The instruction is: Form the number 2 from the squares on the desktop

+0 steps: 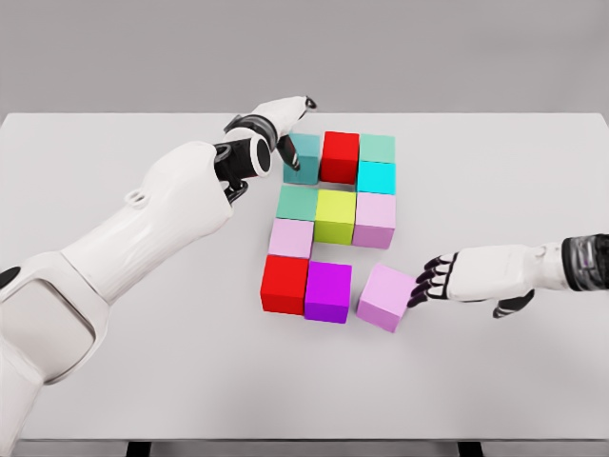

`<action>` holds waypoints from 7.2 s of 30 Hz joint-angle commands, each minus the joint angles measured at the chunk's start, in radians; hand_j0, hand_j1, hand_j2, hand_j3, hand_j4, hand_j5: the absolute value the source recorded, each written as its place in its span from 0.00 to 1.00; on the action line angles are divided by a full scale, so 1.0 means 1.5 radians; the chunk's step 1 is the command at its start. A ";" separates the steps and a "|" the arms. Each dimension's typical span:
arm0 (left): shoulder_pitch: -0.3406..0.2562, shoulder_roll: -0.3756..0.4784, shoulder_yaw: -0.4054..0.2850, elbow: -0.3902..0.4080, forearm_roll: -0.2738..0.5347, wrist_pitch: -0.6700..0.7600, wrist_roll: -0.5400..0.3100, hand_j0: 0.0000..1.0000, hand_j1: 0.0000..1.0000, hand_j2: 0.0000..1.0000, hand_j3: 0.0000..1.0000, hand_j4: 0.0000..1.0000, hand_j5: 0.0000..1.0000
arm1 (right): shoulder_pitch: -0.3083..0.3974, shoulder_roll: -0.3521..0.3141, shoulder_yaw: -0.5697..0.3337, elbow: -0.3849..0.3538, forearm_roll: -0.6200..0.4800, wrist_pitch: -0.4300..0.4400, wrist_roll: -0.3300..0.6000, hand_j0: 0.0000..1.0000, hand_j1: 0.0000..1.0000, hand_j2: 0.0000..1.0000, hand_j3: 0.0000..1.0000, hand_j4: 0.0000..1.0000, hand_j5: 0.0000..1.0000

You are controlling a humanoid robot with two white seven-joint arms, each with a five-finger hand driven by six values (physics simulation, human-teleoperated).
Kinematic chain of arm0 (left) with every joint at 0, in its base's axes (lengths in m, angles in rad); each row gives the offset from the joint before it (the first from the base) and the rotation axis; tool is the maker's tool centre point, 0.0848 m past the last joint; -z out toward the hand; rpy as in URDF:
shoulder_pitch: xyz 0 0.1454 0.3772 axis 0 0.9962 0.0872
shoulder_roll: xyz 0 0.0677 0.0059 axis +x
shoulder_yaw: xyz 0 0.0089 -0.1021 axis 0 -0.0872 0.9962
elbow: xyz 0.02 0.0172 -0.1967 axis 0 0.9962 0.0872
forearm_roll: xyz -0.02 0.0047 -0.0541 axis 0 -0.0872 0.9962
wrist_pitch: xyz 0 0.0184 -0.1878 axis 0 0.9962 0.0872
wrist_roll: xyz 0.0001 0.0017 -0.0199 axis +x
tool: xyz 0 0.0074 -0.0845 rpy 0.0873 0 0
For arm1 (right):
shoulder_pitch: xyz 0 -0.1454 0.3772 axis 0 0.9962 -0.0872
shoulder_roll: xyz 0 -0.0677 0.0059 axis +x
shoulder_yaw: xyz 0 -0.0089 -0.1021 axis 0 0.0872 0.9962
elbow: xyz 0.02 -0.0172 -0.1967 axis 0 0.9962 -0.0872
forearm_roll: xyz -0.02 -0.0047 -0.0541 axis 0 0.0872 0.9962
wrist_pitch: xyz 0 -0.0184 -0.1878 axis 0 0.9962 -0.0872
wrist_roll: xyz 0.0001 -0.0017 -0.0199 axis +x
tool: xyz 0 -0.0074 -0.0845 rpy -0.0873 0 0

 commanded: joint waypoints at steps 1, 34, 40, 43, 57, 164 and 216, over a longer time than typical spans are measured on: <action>0.000 0.000 0.000 -0.003 -0.003 -0.007 0.000 1.00 1.00 1.00 1.00 1.00 1.00 | 0.000 0.009 0.000 -0.001 -0.003 0.001 0.000 1.00 1.00 1.00 1.00 1.00 1.00; -0.003 -0.010 0.001 0.039 -0.003 -0.040 0.000 1.00 1.00 1.00 1.00 1.00 1.00 | -0.028 0.048 -0.006 0.066 -0.008 0.001 0.000 1.00 1.00 1.00 1.00 1.00 1.00; -0.003 -0.015 0.001 0.054 -0.003 -0.046 0.000 1.00 1.00 1.00 1.00 1.00 1.00 | -0.030 0.049 -0.007 0.063 -0.012 0.001 0.000 1.00 1.00 1.00 1.00 1.00 1.00; -0.003 -0.022 0.001 0.080 -0.004 -0.049 0.001 1.00 1.00 1.00 1.00 1.00 1.00 | -0.030 0.049 -0.007 0.062 -0.013 0.001 0.000 1.00 1.00 1.00 1.00 1.00 1.00; -0.006 -0.040 0.003 0.109 -0.004 -0.073 0.001 1.00 1.00 1.00 1.00 1.00 1.00 | -0.040 0.046 -0.007 0.069 -0.032 0.001 0.000 1.00 1.00 1.00 1.00 1.00 1.00; -0.003 0.243 -0.068 -0.025 0.236 -0.485 -0.242 1.00 1.00 1.00 1.00 1.00 1.00 | -0.022 0.019 0.011 0.014 -0.064 0.001 0.000 1.00 1.00 1.00 1.00 1.00 1.00; -0.035 0.229 -0.058 0.096 0.143 -0.500 -0.243 1.00 1.00 1.00 1.00 1.00 1.00 | -0.034 0.044 0.010 0.023 -0.064 0.001 0.000 1.00 1.00 1.00 1.00 1.00 1.00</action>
